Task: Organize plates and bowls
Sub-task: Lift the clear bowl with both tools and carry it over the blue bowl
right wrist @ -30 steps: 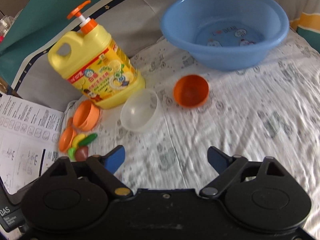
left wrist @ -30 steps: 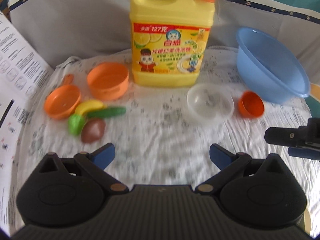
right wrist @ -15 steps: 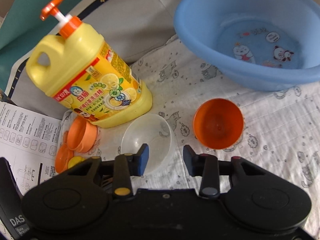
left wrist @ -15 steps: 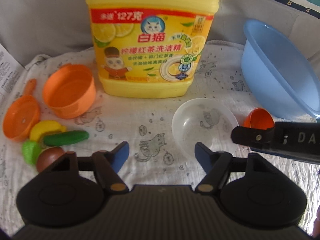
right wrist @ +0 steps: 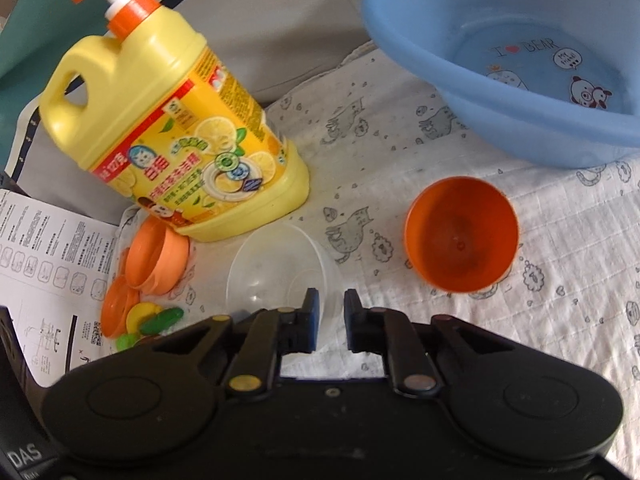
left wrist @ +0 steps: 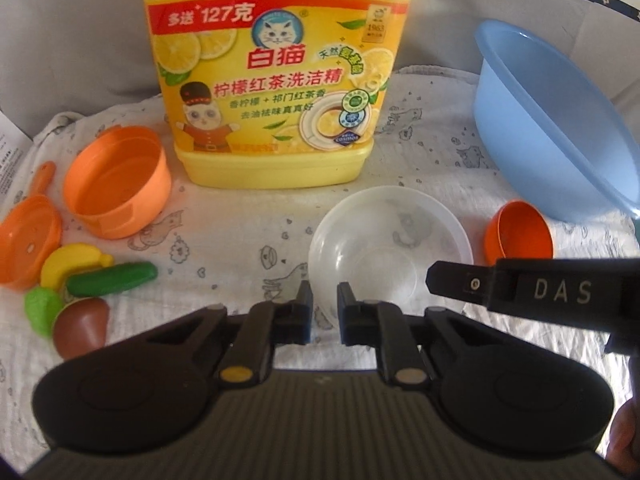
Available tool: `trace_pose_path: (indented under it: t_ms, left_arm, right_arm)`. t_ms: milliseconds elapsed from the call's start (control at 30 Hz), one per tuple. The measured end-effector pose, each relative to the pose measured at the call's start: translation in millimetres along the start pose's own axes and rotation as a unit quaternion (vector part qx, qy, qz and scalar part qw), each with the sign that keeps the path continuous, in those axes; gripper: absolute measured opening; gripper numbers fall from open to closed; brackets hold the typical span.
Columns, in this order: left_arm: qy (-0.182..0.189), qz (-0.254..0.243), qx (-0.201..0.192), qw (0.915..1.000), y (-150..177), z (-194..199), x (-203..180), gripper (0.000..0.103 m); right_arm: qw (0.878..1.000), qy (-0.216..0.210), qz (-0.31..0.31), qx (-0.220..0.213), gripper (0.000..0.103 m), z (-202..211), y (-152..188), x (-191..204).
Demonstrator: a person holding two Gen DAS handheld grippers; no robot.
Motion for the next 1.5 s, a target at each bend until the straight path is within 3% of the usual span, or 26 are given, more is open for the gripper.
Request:
trace_pose_path:
  t_ms: [233, 1000, 1500]
  left_arm:
    - [0.000, 0.001, -0.001, 1.0000, 12.8, 31.5, 7.9, 0.012]
    - [0.002, 0.001, -0.014, 0.9999, 113.3, 166.4, 21.3, 0.014]
    - [0.015, 0.001, -0.001, 0.9999, 182.9, 205.2, 29.7, 0.015]
  right_arm:
    - [1.000, -0.012, 0.010, 0.006, 0.013, 22.6, 18.8, 12.5]
    - [0.998, -0.041, 0.035, 0.013, 0.013, 132.0, 122.4, 50.2]
    - [0.997, -0.051, 0.042, 0.033, 0.013, 173.7, 184.0, 54.3]
Point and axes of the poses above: each gripper's, at about its wrist camera, not at the fingertips, and z roughly against the way its jaws point, x to its left, y to its underside, the point moved 6 cm from there along -z, roughly the way its jaws point, and after that the axes turned 10 degrees about z, right-handed, at the moved point
